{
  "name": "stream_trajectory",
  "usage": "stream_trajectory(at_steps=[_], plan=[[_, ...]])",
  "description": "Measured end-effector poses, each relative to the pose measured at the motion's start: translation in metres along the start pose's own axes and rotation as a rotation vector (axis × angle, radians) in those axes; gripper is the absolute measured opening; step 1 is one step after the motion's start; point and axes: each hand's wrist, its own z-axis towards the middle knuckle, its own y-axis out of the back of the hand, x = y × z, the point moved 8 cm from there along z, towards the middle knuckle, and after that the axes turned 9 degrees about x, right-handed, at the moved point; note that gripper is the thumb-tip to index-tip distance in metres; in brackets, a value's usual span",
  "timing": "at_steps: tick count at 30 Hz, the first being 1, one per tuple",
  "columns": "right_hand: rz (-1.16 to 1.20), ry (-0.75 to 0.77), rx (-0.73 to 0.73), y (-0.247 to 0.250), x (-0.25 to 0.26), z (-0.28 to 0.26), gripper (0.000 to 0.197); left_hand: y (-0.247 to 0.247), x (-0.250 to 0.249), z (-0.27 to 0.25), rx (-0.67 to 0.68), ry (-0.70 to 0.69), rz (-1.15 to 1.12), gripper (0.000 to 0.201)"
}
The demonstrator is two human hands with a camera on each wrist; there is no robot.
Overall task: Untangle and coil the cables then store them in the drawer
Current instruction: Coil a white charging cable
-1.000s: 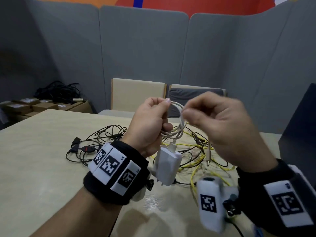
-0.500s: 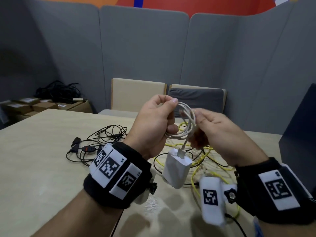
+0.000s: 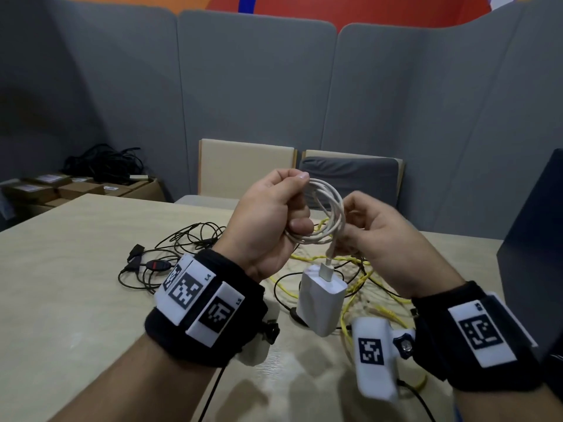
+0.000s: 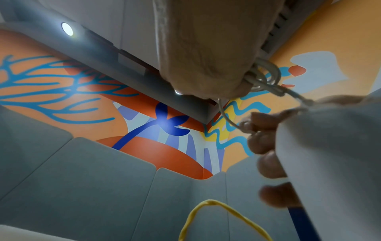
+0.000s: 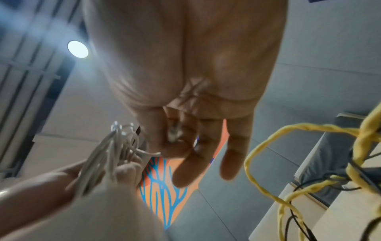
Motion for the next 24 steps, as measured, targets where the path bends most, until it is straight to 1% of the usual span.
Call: stream_trajectory(at_steps=[4, 6, 8, 10, 12, 13, 14, 16, 17, 20, 22, 24], plan=[[0.056, 0.075, -0.115, 0.026, 0.013, -0.007, 0.019, 0.017, -0.006, 0.002, -0.128, -0.057, 0.033, 0.019], [0.158, 0.136, -0.138, 0.038, 0.025, -0.013, 0.022, 0.026, -0.009, 0.002, -0.201, -0.095, 0.07, 0.019], [0.282, 0.203, -0.074, 0.039, 0.041, -0.018, 0.021, 0.03, -0.012, 0.002, -0.237, -0.117, 0.118, 0.018], [0.326, 0.264, 0.057, 0.029, 0.056, -0.024, 0.025, 0.029, -0.012, 0.001, -0.237, -0.126, 0.163, 0.017], [0.214, 0.315, 0.136, 0.015, 0.067, -0.027, 0.02, 0.024, -0.012, 0.0, -0.222, -0.129, 0.186, 0.016], [0.141, 0.332, 0.127, 0.01, 0.07, -0.027, 0.015, 0.022, -0.012, 0.0, -0.211, -0.129, 0.192, 0.016], [0.102, 0.336, 0.096, 0.007, 0.071, -0.026, 0.009, 0.019, -0.011, -0.001, -0.196, -0.129, 0.199, 0.015], [0.049, 0.342, -0.008, 0.005, 0.07, -0.024, 0.011, 0.012, -0.01, -0.001, -0.158, -0.122, 0.206, 0.013], [-0.022, 0.356, -0.081, 0.005, 0.07, -0.024, 0.012, 0.007, -0.009, -0.001, -0.133, -0.118, 0.202, 0.012], [-0.4, 0.39, -0.324, 0.004, 0.071, -0.028, 0.008, -0.008, -0.009, -0.004, -0.016, -0.112, 0.216, 0.009], [-0.568, 0.426, -0.436, 0.002, 0.074, -0.032, 0.004, -0.013, -0.01, -0.005, 0.061, -0.123, 0.263, 0.024], [-0.625, 0.454, -0.488, 0.003, 0.077, -0.035, 0.003, -0.015, -0.009, -0.005, 0.137, -0.124, 0.287, 0.037]])
